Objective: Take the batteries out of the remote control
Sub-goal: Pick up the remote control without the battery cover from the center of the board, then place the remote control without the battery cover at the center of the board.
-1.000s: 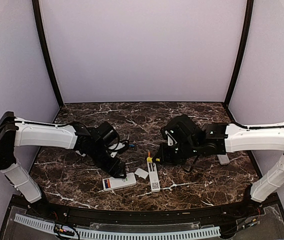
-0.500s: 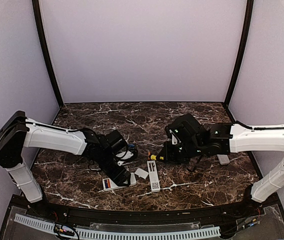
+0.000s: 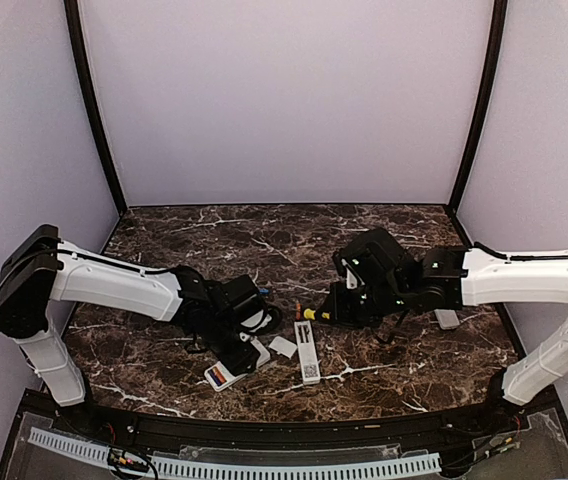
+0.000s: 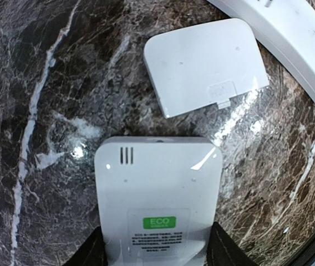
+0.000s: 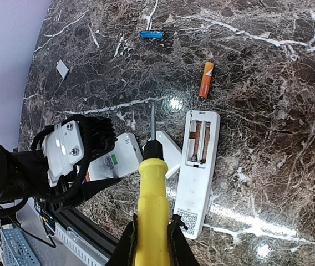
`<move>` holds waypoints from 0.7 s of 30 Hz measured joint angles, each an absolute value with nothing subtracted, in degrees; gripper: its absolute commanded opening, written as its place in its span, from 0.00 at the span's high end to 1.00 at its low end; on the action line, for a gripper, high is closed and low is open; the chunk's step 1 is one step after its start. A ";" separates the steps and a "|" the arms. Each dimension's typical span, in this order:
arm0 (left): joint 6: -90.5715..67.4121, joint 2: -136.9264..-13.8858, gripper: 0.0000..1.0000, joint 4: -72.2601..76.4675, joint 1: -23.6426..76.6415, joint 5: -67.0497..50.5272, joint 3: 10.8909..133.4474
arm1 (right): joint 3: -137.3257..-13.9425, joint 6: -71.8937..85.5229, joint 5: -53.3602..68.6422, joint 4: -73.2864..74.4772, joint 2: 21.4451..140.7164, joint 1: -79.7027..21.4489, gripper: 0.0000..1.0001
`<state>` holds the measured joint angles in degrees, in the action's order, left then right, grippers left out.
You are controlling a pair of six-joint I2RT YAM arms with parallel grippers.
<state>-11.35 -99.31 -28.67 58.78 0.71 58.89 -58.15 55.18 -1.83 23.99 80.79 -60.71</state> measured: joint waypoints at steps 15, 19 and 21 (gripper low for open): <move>-30.76 -98.65 0.65 -33.04 51.86 6.37 61.60 | -57.23 54.68 -2.66 23.16 79.37 -59.88 1.00; -35.90 -98.85 0.64 -31.77 48.16 6.04 63.35 | -57.17 54.46 -2.63 22.79 79.37 -59.88 1.00; -38.00 -99.37 0.64 -31.14 47.00 5.78 64.05 | -57.08 54.26 -2.63 22.44 79.37 -59.88 1.00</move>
